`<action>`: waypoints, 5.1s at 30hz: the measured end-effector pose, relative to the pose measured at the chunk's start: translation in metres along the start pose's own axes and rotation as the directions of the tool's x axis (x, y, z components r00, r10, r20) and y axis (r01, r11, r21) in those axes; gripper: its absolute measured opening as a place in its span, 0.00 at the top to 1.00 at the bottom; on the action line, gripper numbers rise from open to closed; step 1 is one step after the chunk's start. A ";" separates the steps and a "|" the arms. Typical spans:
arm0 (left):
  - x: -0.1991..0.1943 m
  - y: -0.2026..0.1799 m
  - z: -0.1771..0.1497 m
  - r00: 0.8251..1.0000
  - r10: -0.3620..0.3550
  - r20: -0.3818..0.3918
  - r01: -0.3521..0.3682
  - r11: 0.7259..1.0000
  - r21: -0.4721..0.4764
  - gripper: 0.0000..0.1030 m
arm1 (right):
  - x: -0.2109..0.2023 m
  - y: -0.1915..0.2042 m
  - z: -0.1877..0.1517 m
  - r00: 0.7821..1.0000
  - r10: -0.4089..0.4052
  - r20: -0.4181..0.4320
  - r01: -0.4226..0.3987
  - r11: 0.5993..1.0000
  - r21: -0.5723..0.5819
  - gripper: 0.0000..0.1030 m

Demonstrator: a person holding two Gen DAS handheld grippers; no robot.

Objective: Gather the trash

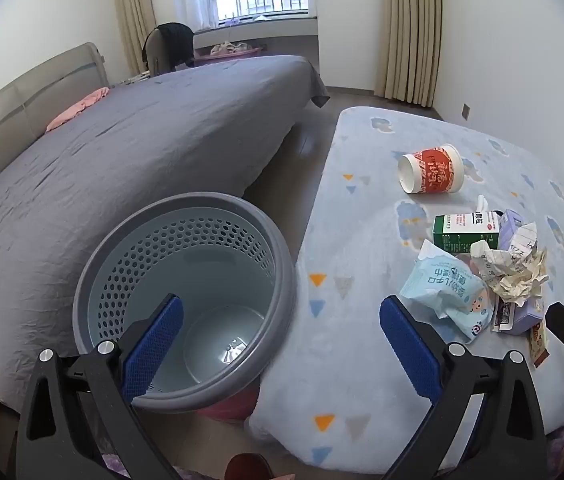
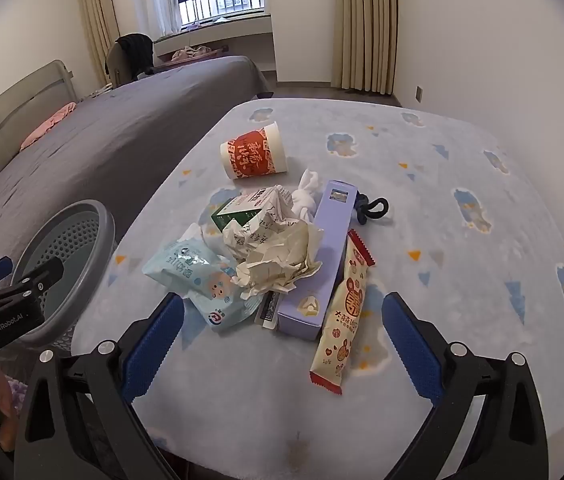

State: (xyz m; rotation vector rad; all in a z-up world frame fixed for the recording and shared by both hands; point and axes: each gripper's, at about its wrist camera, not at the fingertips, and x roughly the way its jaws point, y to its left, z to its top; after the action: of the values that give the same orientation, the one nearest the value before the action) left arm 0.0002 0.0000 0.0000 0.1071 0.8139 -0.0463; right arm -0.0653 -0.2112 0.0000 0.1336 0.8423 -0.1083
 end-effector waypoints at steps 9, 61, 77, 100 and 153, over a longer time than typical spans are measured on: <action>-0.001 0.002 0.000 1.000 0.008 0.006 -0.008 1.000 0.005 0.06 | 0.002 0.001 0.000 1.000 0.004 0.004 -0.004 1.000 0.002 0.08; -0.002 0.004 0.001 1.000 0.024 0.015 -0.024 1.000 0.013 0.06 | -0.008 0.000 0.004 1.000 0.014 0.025 -0.014 1.000 0.001 0.08; -0.002 0.004 0.001 1.000 0.025 0.015 -0.026 1.000 0.014 0.06 | -0.008 0.000 0.004 1.000 0.013 0.026 -0.013 1.000 0.002 0.08; -0.003 0.005 0.001 1.000 0.025 0.014 -0.026 1.000 0.016 0.06 | -0.009 -0.004 0.003 0.999 0.026 0.033 -0.027 0.999 0.018 0.08; 0.001 -0.023 -0.008 0.999 -0.053 0.010 0.052 0.997 0.064 0.06 | 0.082 -0.071 -0.004 0.976 -0.052 -0.213 0.073 0.993 0.096 0.08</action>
State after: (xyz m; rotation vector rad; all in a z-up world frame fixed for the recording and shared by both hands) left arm -0.0068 -0.0223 -0.0079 0.1454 0.8040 -0.1221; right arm -0.0246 -0.2845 -0.0693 0.2185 1.0528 -0.1996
